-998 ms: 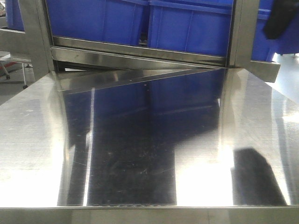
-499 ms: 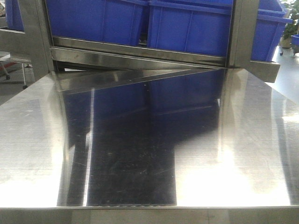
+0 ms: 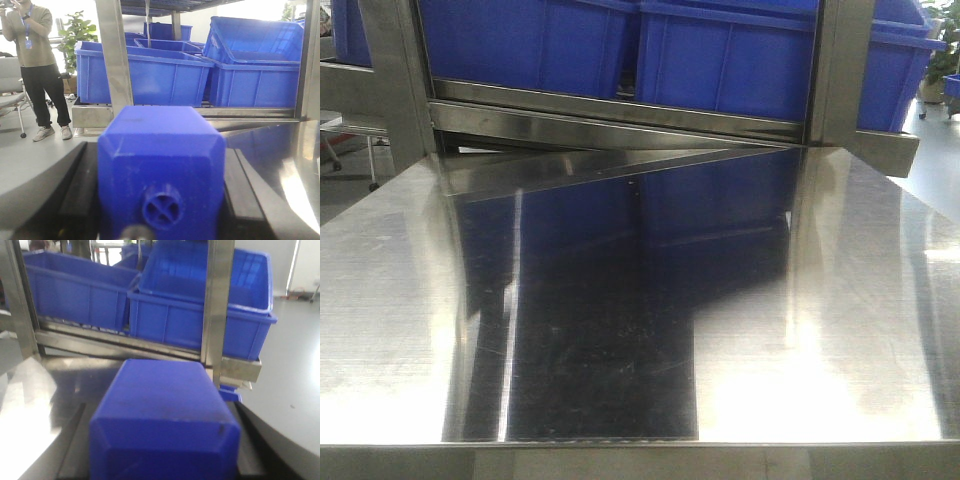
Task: Pick and sort blue part to right shelf
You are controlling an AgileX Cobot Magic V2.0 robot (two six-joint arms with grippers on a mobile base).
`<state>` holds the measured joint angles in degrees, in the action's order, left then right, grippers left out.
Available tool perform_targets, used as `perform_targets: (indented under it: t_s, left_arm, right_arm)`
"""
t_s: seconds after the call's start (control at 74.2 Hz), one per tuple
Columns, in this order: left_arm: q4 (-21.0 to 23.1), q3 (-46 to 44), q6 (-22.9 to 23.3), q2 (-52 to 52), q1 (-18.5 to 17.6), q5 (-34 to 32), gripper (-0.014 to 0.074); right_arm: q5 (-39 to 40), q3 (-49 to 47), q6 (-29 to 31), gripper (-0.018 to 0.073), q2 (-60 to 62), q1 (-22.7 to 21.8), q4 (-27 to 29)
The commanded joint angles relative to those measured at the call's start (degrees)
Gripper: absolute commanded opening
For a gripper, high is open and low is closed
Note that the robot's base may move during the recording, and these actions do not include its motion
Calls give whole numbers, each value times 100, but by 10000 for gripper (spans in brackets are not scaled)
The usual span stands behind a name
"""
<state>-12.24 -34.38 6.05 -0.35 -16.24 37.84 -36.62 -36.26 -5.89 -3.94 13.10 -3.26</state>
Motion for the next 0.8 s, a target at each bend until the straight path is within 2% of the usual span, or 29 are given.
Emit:
perform_targets:
  t_s: [0.0, 0.782]
  left_arm:
    - [-5, -140, 47, -112, -5, -573, 294]
    - [-5, -140, 47, -112, -5, -573, 294]
  right_arm:
    - [480, -157, 3, 215, 46, -1, -95]
    - [438, -157, 3, 215, 64, -1, -95]
